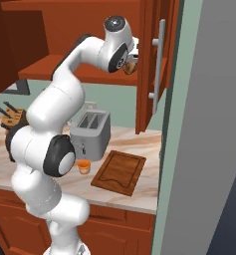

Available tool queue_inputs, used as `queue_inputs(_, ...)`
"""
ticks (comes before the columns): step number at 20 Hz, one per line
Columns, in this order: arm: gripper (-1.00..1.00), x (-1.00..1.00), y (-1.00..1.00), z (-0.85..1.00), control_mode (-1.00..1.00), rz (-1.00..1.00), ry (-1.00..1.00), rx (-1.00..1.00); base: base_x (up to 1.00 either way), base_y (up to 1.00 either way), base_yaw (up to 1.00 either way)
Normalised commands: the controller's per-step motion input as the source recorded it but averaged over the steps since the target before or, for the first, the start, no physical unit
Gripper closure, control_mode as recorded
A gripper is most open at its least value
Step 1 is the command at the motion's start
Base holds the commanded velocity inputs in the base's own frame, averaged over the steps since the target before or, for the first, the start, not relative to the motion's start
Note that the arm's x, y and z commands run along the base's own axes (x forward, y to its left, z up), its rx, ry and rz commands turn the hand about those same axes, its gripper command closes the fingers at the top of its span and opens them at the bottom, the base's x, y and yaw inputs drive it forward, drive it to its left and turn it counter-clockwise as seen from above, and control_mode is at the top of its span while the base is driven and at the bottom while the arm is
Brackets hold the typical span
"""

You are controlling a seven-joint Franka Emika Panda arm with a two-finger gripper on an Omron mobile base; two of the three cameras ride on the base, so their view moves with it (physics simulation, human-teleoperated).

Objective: Pick the bread, place it on the cutting board, pick the jam, place it on the counter, and close the cabinet.

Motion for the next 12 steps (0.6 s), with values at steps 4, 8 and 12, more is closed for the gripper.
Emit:
queue_inputs(4,1.0,-0.48,0.0,-0.05,-1.0,0.0,0.0,0.0,0.0,0.0,0.0)
queue_inputs(8,1.0,-0.49,0.0,-0.11,-1.0,0.0,0.0,0.0,0.0,0.0,0.0)
queue_inputs(12,1.0,-0.54,0.0,-0.17,-1.0,0.0,0.0,0.0,0.0,0.0,0.0)
